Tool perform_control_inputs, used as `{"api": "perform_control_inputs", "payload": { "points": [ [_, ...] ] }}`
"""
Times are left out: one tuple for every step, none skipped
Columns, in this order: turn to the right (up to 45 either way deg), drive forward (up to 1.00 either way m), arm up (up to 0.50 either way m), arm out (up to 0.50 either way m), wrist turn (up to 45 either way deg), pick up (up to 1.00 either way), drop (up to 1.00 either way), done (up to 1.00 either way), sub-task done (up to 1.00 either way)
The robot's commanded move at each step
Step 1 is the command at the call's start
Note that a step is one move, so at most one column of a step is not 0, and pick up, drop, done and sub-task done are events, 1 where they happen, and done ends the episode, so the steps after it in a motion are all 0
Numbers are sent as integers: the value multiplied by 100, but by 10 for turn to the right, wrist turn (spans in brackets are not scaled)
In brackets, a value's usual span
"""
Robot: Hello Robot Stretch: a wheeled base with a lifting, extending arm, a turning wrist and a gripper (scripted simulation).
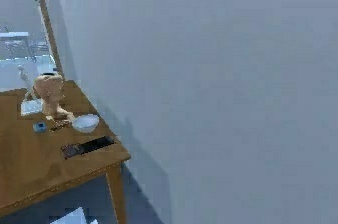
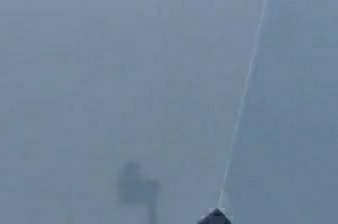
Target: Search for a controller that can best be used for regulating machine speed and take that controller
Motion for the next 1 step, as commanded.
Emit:
{"api": "perform_control_inputs", "payload": {
  "points": [
    [-450, 0, 0, 0, 0, 0, 0, 0, 0]
  ]
}}
